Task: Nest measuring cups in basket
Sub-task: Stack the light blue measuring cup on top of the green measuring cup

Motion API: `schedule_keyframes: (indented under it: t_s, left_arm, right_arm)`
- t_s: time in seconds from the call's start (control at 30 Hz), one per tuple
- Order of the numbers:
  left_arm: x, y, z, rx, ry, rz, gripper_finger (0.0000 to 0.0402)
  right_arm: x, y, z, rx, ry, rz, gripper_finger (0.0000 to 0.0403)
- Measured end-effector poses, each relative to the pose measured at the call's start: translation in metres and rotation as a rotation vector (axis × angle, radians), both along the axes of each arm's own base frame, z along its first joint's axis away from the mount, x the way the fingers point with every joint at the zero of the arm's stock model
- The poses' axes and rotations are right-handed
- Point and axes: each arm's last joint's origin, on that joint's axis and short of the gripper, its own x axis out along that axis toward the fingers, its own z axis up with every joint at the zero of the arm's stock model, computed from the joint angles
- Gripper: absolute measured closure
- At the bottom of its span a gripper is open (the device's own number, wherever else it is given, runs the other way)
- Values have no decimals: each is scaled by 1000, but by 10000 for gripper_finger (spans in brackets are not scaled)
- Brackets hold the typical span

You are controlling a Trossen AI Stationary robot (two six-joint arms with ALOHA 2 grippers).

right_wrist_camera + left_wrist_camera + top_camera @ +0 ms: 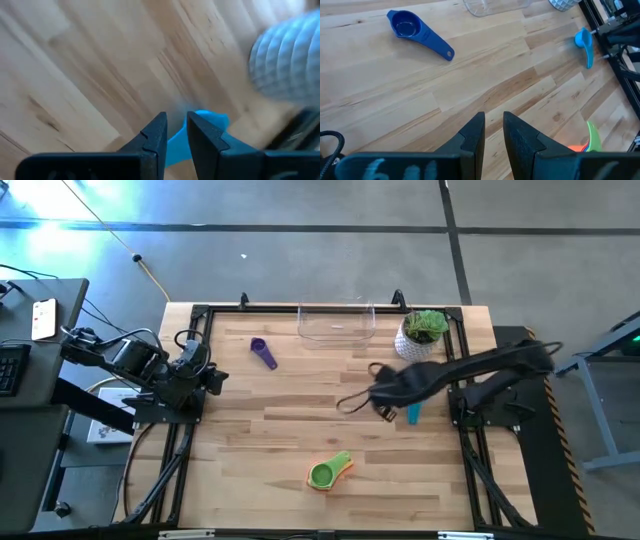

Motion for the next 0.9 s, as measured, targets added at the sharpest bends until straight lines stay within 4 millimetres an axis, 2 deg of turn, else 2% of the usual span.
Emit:
schedule_keyframes:
  t_s: [0.2,0.4,0.73,0.9]
  left_arm:
    - [0,1,0,15,-6,12,341]
    - [0,1,0,16,-7,13,341]
    - [0,1,0,25,-12,21,341]
    - [0,2,1,59,-32,59,341]
  right_arm:
    - [-44,-21,-3,39,-231,-270,336]
    - [-70,-36,-13,36,-319,-447,335]
    - [-76,-48,-49,154,-324,-529,281]
    - [-75,-49,-61,225,-345,-537,274]
